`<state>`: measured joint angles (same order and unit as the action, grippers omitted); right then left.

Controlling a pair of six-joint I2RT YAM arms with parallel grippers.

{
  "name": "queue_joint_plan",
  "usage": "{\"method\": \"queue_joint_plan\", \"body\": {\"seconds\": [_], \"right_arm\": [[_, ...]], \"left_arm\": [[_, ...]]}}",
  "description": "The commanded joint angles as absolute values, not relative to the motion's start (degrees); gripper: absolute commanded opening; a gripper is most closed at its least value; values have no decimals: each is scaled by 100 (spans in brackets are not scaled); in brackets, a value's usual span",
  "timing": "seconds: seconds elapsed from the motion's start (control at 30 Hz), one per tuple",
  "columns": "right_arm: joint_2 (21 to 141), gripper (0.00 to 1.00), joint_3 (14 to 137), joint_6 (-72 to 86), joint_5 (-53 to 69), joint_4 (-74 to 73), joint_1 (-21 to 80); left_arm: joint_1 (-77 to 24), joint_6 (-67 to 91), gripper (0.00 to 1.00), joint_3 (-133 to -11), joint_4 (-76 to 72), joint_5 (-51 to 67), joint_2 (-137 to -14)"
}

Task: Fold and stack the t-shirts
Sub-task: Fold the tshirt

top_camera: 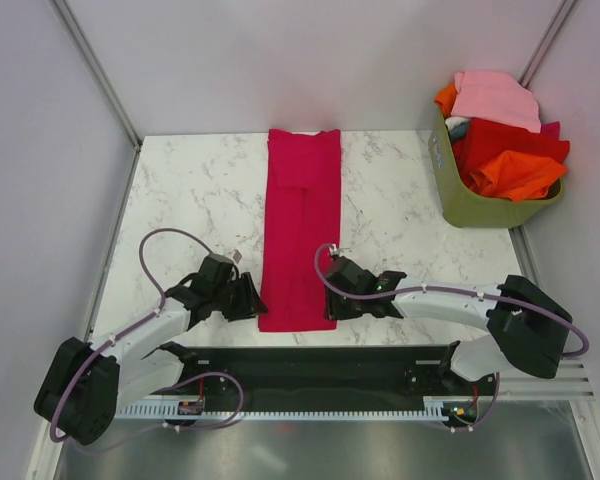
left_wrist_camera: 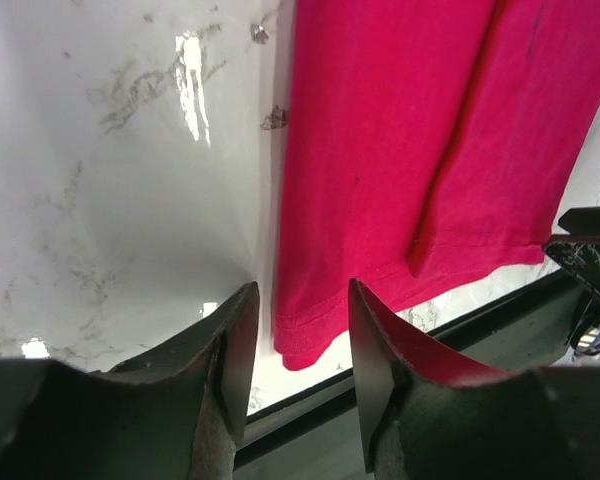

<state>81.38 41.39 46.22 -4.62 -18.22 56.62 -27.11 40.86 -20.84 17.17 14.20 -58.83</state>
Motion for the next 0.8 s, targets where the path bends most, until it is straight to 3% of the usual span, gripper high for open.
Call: {"method": "queue_joint_plan", "body": {"seconds": [0.0, 0.27, 0.33, 0.47, 0.5, 0.77], "right_arm": [[8112, 42, 4087, 4772, -633, -1846, 5695], [8130, 41, 3832, 4816, -580, -1697, 5713], [8147, 41, 3762, 4816, -563, -1627, 5713], [8157, 14, 3639, 4808, -580, -1600, 5713], [8104, 13, 3604, 4825, -606, -1600, 5704], [7085, 4, 2998, 4983, -695, -1714, 5564]], "left_arm": [[-2795, 4307, 47, -1943, 1530, 1626, -5836], [-2812, 4350, 38, -1723, 1336, 1732, -5862], [-2812, 4351, 31, -1723, 1327, 1705, -5819], [-2812, 4333, 8, -1714, 1327, 1705, -5801], [-2812, 4333, 3, -1714, 1327, 1705, -5783], [-2812, 4394, 2, -1705, 1336, 1626, -5722]]}}
